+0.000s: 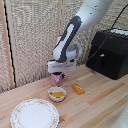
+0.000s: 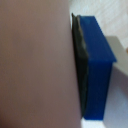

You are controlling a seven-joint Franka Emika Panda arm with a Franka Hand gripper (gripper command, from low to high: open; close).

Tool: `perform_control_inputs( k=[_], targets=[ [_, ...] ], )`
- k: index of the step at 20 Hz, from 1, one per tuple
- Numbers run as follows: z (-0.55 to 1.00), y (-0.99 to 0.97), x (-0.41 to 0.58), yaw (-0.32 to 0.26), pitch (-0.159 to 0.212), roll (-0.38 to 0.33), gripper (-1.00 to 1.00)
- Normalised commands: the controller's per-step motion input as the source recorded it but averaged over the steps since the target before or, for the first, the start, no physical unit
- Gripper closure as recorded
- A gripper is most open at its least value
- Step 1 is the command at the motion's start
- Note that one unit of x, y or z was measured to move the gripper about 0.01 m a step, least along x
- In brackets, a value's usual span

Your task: Please focus on the pink mug and carefully direct your gripper towards it. Gently take hold of the pink mug using your grasping instrument. Exercise caution as you elevate the pink mug off the tabletop. Shift the pink mug so it is above the white platter. With precision, slowly place the pink mug onto the white platter.

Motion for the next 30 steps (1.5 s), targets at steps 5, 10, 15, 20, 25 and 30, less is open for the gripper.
perform_control_inputs(
  k=[5,10,15,20,25,30],
  targets=[
    [0.99,0.02,0.000,0.027,0.058,0.046,1.00],
    [0.99,0.54,-0.108,0.089,0.047,0.002,1.00],
    [0.76,0.69,-0.362,0.034,0.004,0.000,1.00],
    [0.43,0.69,-0.477,0.033,0.000,0.000,1.00],
    [-0.10,0.67,-0.507,0.051,0.000,0.000,1.00],
    [-0.21,0.63,-0.517,0.065,0.000,0.000,1.00]
  ],
)
